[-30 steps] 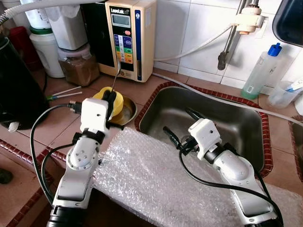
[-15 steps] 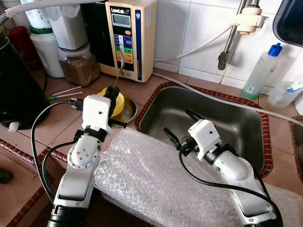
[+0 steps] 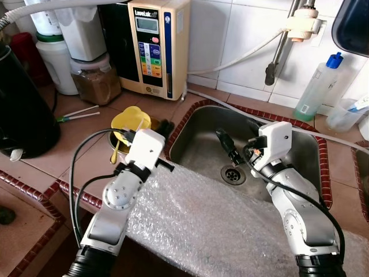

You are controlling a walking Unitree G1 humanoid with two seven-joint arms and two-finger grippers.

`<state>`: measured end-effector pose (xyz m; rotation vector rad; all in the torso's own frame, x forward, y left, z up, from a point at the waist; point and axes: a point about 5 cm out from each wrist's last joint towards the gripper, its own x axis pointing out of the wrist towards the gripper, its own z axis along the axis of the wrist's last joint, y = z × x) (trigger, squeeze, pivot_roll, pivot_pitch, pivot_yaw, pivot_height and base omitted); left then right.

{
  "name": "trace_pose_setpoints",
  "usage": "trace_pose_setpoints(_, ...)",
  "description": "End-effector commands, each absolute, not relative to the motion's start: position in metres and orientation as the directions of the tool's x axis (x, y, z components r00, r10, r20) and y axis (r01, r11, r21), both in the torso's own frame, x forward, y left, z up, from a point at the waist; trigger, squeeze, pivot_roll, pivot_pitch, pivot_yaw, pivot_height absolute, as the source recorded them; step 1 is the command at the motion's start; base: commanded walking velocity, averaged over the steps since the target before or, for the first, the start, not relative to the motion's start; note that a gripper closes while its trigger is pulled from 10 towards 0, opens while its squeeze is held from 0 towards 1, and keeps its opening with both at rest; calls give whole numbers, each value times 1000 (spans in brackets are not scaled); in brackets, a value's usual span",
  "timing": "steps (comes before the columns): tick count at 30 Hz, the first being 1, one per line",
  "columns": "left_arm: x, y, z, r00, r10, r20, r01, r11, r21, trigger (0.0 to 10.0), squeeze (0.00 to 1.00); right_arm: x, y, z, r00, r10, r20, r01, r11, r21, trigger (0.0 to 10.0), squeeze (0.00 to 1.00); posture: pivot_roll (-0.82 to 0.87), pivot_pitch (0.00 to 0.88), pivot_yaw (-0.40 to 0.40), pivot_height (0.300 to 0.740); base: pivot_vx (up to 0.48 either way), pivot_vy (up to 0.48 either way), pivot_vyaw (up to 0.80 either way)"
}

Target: Kitchen organization

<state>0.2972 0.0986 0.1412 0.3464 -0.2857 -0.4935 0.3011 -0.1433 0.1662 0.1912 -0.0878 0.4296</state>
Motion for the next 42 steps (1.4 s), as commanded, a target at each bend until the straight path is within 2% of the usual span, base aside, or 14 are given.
trace_pose_setpoints(1,298,92,141,803,-570,176,440,765,469,10000,0,302,-144,177,899,412,152,-438,854,280,10000,0,-12,0,0,740,0,0,0)
trace_pose_setpoints(4,298,89,138,788,-594,165,452,739,500,10000,0,302,-142,177,895,422,144,-446,831,334,10000,0,-10,0,-2,740,0,0,0)
trace_pose_setpoints(5,298,84,132,762,-632,141,477,695,538,10000,0,304,-136,177,877,459,141,-471,764,441,10000,0,-7,0,-2,740,0,0,0)
trace_pose_setpoints(9,299,73,127,716,-685,131,485,624,612,10000,0,310,-132,179,876,465,128,-463,738,490,10000,0,-11,0,-3,740,0,0,0)
trace_pose_setpoints(16,301,62,126,680,-716,157,460,583,669,10000,0,315,-127,179,871,484,86,-443,697,565,10000,0,-7,0,-6,740,0,0,0)
trace_pose_setpoints(23,301,55,129,668,-715,205,426,594,683,10000,0,325,-123,170,883,468,-26,-385,756,529,10000,0,-2,0,-9,740,0,0,0)
trace_pose_setpoints(24,301,55,129,669,-714,207,427,597,680,10000,0,326,-122,168,885,464,-48,-375,769,518,4588,0,-2,0,-10,740,0,0,0)
trace_pose_setpoints(25,301,55,129,669,-713,210,426,599,678,10000,0,328,-122,166,890,452,-63,-361,781,509,0,0,-1,0,-10,740,0,0,0)
trace_pose_setpoints(30,300,54,126,666,-713,220,415,599,685,10000,0,338,-125,164,913,391,-118,-293,829,476,0,0,2,0,-17,740,0,0,0)
trace_pose_setpoints(33,300,54,123,670,-709,221,412,602,684,10000,0,347,-129,162,925,332,-182,-243,889,388,0,0,-5,0,-15,740,0,0,0)
trace_pose_setpoints(42,300,50,122,660,-718,222,410,592,693,10000,0,358,-126,171,931,309,-193,-215,894,393,0,0,-11,0,-13,740,0,0,0)
